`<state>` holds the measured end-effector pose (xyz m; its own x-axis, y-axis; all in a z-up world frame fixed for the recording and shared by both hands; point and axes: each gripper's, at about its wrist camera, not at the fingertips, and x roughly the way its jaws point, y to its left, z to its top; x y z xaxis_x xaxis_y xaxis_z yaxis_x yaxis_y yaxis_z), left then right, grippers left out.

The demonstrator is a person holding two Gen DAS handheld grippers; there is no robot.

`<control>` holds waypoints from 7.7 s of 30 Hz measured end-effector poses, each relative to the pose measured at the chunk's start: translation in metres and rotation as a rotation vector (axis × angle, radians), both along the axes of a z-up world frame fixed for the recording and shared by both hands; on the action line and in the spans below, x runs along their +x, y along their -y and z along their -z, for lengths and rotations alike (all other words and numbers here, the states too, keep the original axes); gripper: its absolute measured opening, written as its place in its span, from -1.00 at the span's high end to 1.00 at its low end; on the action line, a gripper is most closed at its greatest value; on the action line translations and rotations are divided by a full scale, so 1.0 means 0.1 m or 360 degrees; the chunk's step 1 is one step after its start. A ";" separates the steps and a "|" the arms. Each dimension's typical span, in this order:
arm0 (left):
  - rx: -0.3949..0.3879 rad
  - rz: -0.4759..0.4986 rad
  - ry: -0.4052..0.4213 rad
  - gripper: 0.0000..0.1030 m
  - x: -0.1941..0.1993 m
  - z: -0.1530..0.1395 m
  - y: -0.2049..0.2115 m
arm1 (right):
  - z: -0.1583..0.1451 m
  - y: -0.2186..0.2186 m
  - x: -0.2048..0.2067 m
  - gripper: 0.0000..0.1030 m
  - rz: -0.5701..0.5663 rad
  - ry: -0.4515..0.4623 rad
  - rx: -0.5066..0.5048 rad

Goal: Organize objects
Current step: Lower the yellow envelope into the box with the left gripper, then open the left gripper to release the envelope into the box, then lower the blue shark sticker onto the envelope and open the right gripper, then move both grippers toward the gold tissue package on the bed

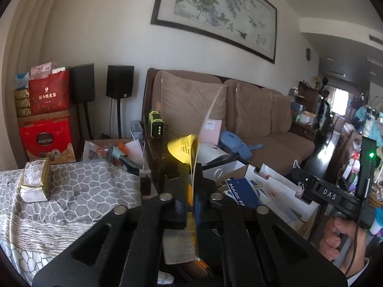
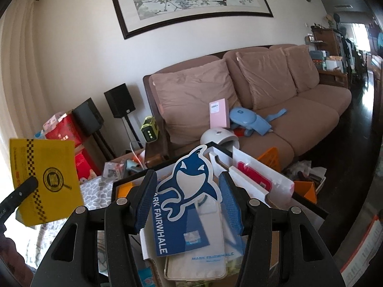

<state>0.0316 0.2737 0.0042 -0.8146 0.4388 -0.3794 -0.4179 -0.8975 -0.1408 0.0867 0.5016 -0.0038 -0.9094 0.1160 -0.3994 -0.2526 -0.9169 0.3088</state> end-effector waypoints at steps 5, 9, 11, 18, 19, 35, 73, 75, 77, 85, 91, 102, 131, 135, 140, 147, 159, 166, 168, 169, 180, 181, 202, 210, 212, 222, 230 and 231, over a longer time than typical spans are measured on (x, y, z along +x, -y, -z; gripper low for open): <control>0.0002 0.0012 0.0013 0.99 -0.03 0.00 -0.02 | 0.01 -0.06 0.01 -0.07 0.0021 0.0005 -0.0017; 0.0010 0.0041 0.0027 0.99 -0.05 -0.01 -0.06 | 0.05 -0.07 -0.01 -0.07 0.0023 0.0037 -0.0016; 0.0013 0.0056 0.0034 0.99 -0.07 -0.02 -0.09 | 0.06 -0.07 -0.02 -0.07 0.0025 0.0044 -0.0012; 0.0032 0.0130 0.0052 0.99 -0.11 -0.06 -0.26 | 0.08 -0.11 -0.01 -0.07 0.0030 0.0064 -0.0018; 0.0028 0.0139 0.0053 0.99 -0.11 -0.06 -0.29 | 0.09 -0.12 -0.01 -0.07 0.0031 0.0067 -0.0022; -0.0035 0.0292 0.0126 0.99 -0.14 -0.01 -0.76 | 0.14 -0.30 0.03 -0.07 0.0074 0.0101 -0.0075; 0.0121 0.0539 0.0556 0.99 -0.48 0.12 -1.60 | 0.26 -0.56 0.09 -0.07 0.0101 0.0187 -0.0108; 0.0141 0.0537 0.0594 0.99 -0.51 0.15 -1.63 | 0.27 -0.55 0.07 -0.07 0.0100 0.0199 -0.0103; 0.0173 0.0551 0.0649 0.99 -0.56 0.20 -1.67 | 0.27 -0.54 0.07 -0.07 0.0097 0.0205 -0.0098; 0.0219 0.0585 0.0751 0.99 -0.64 0.36 -1.73 | 0.32 -0.53 0.01 -0.07 0.0094 0.0255 -0.0102; 0.0257 0.0549 0.0836 0.99 -0.69 0.50 -1.71 | 0.34 -0.53 -0.01 -0.08 0.0085 0.0279 -0.0106; 0.0230 0.0452 0.0868 0.98 -0.80 0.66 -1.60 | 0.37 -0.55 -0.02 -0.08 0.0086 0.0313 -0.0121; -0.0007 0.0322 0.0798 0.68 -0.75 0.67 -1.55 | 0.55 -0.48 -0.16 -0.08 0.0009 0.0466 -0.0090; -0.0056 0.0281 0.0753 0.65 -0.77 0.65 -1.54 | 0.59 -0.49 -0.17 -0.08 0.0005 0.0493 -0.0098; -0.0086 0.0258 0.0726 0.61 -0.77 0.63 -1.51 | 0.61 -0.48 -0.18 -0.08 -0.0010 0.0513 -0.0104; -0.0142 0.0259 0.0688 0.41 -0.74 0.61 -1.54 | 0.62 -0.46 -0.19 -0.08 -0.0018 0.0525 -0.0097; -0.0227 0.0276 0.0651 0.30 -0.73 0.59 -1.54 | 0.63 -0.44 -0.20 -0.08 -0.0022 0.0533 -0.0090; -0.0289 0.0316 0.0606 0.28 -0.69 0.54 -1.55 | 0.64 -0.41 -0.21 -0.08 -0.0053 0.0529 -0.0101; -0.0316 0.0338 0.0600 0.06 -0.68 0.53 -1.56 | 0.64 -0.40 -0.20 -0.08 -0.0053 0.0528 -0.0100; -0.0328 0.0347 0.0592 0.03 -0.67 0.52 -1.57 | 0.64 -0.40 -0.21 -0.08 -0.0054 0.0527 -0.0102; -0.0421 0.0345 0.0536 -0.19 -0.64 0.43 -1.57 | 0.59 -0.38 -0.20 -0.08 -0.0093 0.0473 -0.0132; -0.0382 0.0318 0.0514 -0.20 -0.64 0.39 -1.51 | 0.58 -0.38 -0.20 -0.08 -0.0099 0.0470 -0.0137; -0.0372 0.0281 0.0537 -0.34 -0.65 0.40 -1.38 | 0.53 -0.09 -0.32 -0.08 -0.0500 0.0408 -0.0275; -0.0365 0.0241 0.0575 -0.34 -0.71 0.44 -1.27 | 0.59 0.14 -0.37 -0.11 -0.0514 0.0507 -0.0017; -0.0365 0.0234 0.0576 -0.34 -0.71 0.44 -1.25 | 0.60 0.16 -0.37 -0.20 -0.0520 0.0505 0.0005; -0.0351 0.0155 0.0559 -0.54 -0.74 0.41 -0.84 | 0.53 0.21 -0.36 -0.37 -0.0537 0.0445 0.0032; -0.0325 0.0017 0.0523 -0.54 -0.83 0.29 -0.22 | 0.48 0.26 -0.36 -0.47 -0.0582 0.0386 -0.0018; -0.0331 0.0000 0.0520 -0.54 -0.83 0.28 -0.15 | 0.47 0.25 -0.36 -0.49 -0.0595 0.0364 -0.0052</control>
